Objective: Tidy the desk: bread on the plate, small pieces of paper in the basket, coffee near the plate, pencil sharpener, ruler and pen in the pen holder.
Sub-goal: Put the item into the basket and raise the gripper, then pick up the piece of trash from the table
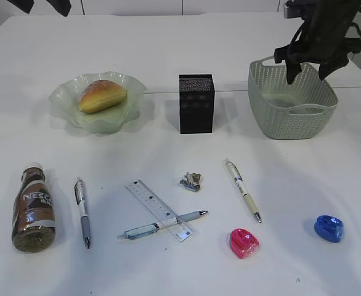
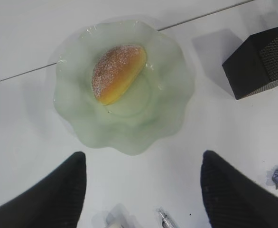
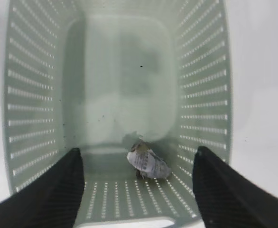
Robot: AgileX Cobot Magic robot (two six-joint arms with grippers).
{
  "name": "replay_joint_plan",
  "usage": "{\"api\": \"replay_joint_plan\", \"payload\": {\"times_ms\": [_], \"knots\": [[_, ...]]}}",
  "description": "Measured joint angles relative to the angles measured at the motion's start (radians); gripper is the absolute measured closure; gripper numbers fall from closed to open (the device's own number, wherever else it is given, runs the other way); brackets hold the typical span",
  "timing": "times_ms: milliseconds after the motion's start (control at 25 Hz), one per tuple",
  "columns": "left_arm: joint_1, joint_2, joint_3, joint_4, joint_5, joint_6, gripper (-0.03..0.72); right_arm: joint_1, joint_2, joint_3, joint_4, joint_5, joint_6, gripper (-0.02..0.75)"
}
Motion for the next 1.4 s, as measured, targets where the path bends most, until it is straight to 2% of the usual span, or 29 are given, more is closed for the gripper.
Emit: {"api": "replay_joint_plan", "payload": {"times_ms": [120, 240, 280, 680, 1120, 1400], "knots": [[0.000, 0.000, 0.000, 0.000, 0.000, 0.000, 0.161, 0.000, 0.000, -0.078, 0.015, 0.097, 0.002, 0.176], [0.000, 0.000, 0.000, 0.000, 0.000, 0.000, 0.161, 0.000, 0.000, -0.099, 0.025, 0.111, 0.002, 0.177], [0.000, 0.000, 0.000, 0.000, 0.000, 0.000, 0.161, 0.000, -0.015, -0.115, 0.063, 0.122, 0.002, 0.192], [0.000, 0.000, 0.000, 0.000, 0.000, 0.000, 0.161, 0.017, -0.125, -0.053, 0.208, 0.139, -0.024, 0.238], [0.000, 0.000, 0.000, -0.022, 0.000, 0.000, 0.162, 0.279, -0.217, 0.144, 0.222, 0.139, -0.032, 0.239], [0.000, 0.000, 0.000, -0.052, 0.000, 0.000, 0.162, 0.376, -0.217, 0.250, 0.220, 0.139, -0.032, 0.239]]}}
